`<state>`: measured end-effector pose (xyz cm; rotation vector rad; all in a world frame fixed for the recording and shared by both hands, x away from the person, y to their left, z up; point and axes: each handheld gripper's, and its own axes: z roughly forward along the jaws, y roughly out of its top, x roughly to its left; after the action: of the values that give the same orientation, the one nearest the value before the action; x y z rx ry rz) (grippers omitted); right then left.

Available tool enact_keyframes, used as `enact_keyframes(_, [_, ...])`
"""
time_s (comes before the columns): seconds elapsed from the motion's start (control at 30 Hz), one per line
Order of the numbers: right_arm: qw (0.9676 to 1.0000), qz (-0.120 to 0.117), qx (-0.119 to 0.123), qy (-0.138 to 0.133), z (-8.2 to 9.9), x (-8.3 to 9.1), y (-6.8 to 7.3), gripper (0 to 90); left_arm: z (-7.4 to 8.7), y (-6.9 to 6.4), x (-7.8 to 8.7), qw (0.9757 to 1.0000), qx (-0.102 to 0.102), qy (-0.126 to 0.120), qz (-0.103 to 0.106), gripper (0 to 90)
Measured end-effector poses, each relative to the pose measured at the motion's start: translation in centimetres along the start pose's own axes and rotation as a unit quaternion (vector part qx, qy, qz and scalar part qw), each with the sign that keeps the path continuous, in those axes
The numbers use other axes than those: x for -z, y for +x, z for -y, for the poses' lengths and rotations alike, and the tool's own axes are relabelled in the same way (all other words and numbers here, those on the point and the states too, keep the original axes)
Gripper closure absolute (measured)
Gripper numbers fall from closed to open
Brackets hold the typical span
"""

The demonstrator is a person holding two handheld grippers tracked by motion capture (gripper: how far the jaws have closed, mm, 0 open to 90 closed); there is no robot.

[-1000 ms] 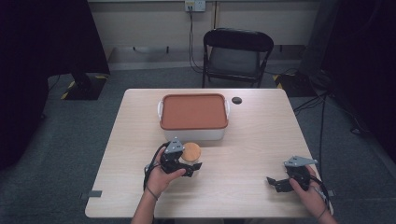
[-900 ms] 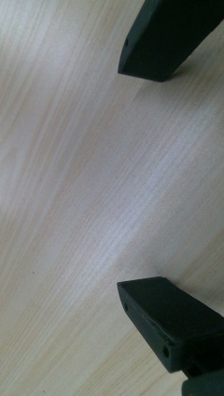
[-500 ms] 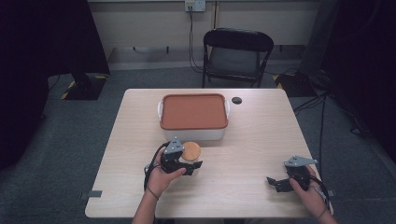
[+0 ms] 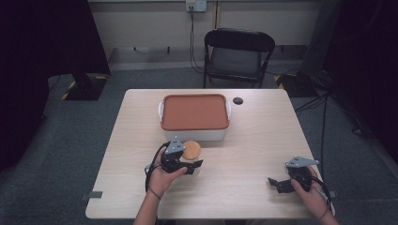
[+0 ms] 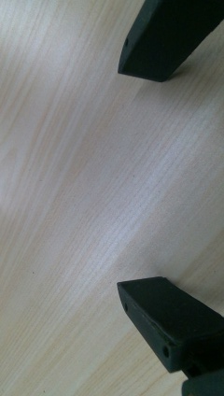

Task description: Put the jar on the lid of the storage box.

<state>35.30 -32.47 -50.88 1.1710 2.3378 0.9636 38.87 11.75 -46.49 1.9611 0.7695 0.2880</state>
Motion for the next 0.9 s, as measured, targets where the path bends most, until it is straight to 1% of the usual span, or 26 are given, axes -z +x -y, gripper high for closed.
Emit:
enact_keyframes(0.17, [1.0000,0.000,0.000,0.000,0.0,0.0,0.0,0.0,-0.4,0.0,0.2,1.0000,0.002,-0.007,-0.004,24.3])
enact_keyframes(0.43, [1.0000,0.000,0.000,0.000,0.0,0.0,0.0,0.0,-0.9,0.0,0.1,0.9999,-0.006,-0.003,-0.012,24.5])
enact_keyframes(0.57, [1.0000,0.000,0.000,0.000,0.0,0.0,0.0,0.0,-1.2,0.0,0.0,0.9998,-0.013,0.003,-0.014,24.6])
enact_keyframes(0.9, [1.0000,0.000,0.000,0.000,0.0,0.0,0.0,0.0,-2.0,0.2,-0.1,0.9997,-0.016,0.003,-0.016,24.8])
